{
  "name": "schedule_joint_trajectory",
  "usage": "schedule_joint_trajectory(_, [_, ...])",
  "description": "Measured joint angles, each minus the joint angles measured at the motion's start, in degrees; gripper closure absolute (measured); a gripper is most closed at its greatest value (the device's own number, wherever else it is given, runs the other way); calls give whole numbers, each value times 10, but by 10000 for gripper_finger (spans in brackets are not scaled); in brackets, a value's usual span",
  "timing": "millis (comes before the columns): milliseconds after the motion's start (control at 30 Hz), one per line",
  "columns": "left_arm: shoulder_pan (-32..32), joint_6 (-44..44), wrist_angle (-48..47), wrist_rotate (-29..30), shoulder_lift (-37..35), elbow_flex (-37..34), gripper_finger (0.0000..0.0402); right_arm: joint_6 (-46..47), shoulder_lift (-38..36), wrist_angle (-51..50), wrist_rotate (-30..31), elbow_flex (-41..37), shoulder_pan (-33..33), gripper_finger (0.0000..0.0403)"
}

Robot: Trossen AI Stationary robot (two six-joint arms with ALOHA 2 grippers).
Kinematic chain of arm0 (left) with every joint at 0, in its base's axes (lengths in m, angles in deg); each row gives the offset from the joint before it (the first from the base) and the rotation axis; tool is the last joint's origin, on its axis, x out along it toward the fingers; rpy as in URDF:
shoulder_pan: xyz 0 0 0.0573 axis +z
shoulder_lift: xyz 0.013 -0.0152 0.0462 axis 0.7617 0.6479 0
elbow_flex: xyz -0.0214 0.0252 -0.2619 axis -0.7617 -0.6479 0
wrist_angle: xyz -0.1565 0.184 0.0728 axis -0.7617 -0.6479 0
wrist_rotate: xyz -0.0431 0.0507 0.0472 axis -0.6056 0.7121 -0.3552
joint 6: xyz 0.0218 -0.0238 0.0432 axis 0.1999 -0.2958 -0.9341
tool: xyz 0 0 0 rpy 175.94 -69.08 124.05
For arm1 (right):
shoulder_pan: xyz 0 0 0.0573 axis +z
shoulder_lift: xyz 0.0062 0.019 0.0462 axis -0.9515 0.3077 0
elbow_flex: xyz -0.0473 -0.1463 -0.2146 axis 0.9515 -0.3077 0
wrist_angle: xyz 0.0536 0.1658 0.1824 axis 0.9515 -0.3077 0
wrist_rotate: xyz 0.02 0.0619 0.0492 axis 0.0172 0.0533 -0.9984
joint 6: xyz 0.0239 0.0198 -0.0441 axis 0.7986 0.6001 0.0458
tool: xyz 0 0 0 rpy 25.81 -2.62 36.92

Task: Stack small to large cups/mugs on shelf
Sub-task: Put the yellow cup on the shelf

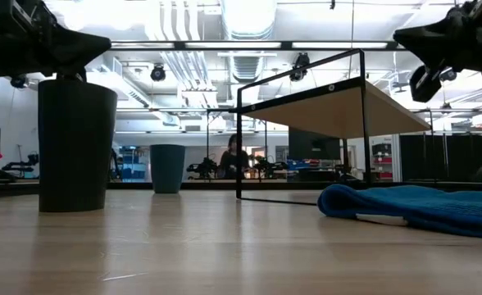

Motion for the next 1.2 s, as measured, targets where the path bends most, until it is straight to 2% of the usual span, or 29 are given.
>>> schedule_joint_trajectory(167, [0, 10, 1, 0, 0, 0, 402, 12, 4, 5, 21, 0, 0, 394])
schedule_joint_trajectory(267, [0, 48, 20, -1, 0, 2, 402, 12, 4, 30, 20, 3, 0, 394])
schedule_joint_trajectory(400, [-1, 43, -10, -86, 11, 46, 402, -4, 14, 25, 12, 64, 0, 394])
schedule_joint_trajectory(467, [-1, 33, -38, -110, 23, 89, 402, -27, 25, 5, -18, 118, 0, 394])
schedule_joint_trajectory(533, [0, 34, -110, -113, 46, 150, 402, -54, 43, -46, -46, 187, 0, 394])
schedule_joint_trajectory(667, [0, 36, -285, -104, 130, 294, 402, -104, 109, -235, -48, 349, 0, 394])
schedule_joint_trajectory(733, [0, 32, -320, -101, 181, 361, 402, -128, 157, -319, -44, 426, 0, 394])
schedule_joint_trajectory(867, [0, 19, -334, -97, 264, 478, 402, -166, 258, -436, -43, 574, 0, 394])
schedule_joint_trajectory(1000, [0, 20, -324, -95, 312, 565, 402, -201, 349, -522, -41, 703, 0, 394])
schedule_joint_trajectory(1100, [0, 20, -306, -95, 331, 604, 402, -204, 400, -542, -39, 776, 0, 394])
schedule_joint_trajectory(1200, [0, 20, -234, -94, 339, 618, 402, -208, 444, -537, -38, 837, 0, 394])
